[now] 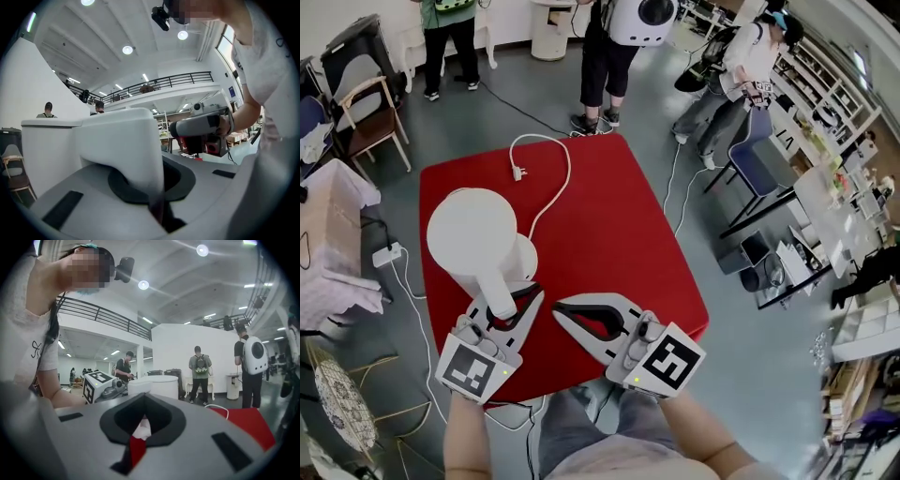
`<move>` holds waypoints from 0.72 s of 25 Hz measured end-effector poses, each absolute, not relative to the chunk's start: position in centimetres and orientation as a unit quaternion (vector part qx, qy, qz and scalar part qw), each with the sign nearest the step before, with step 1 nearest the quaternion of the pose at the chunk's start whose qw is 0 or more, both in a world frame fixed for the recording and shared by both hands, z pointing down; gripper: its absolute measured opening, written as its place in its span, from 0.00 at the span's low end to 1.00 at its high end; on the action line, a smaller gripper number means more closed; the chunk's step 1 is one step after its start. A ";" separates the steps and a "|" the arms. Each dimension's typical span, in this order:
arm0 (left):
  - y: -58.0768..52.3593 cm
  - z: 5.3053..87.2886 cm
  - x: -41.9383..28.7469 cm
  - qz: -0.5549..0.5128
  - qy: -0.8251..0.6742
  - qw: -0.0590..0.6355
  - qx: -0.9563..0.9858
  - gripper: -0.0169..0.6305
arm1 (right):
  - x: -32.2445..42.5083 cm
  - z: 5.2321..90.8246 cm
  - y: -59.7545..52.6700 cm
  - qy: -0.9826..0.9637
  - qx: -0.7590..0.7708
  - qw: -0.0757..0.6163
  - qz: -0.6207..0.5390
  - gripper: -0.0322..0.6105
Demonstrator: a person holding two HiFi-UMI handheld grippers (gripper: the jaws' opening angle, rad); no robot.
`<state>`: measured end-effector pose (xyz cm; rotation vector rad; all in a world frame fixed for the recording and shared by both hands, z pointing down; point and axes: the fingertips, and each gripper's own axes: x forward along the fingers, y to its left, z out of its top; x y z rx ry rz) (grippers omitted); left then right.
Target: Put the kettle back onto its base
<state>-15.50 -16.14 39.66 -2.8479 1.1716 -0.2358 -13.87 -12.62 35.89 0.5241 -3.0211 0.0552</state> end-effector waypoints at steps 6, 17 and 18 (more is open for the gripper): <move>-17.6 41.2 -15.1 -0.070 0.358 0.013 -0.931 0.05 | -13.4 36.7 -14.7 -0.980 0.195 0.035 0.025 0.06; -19.8 41.9 -14.7 -0.055 0.342 0.013 -0.938 0.05 | -13.8 37.3 -16.2 -0.977 0.208 0.044 0.024 0.06; -20.0 41.8 -14.6 -0.052 0.341 0.011 -0.939 0.05 | -13.9 37.3 -16.3 -0.977 0.207 0.044 0.023 0.06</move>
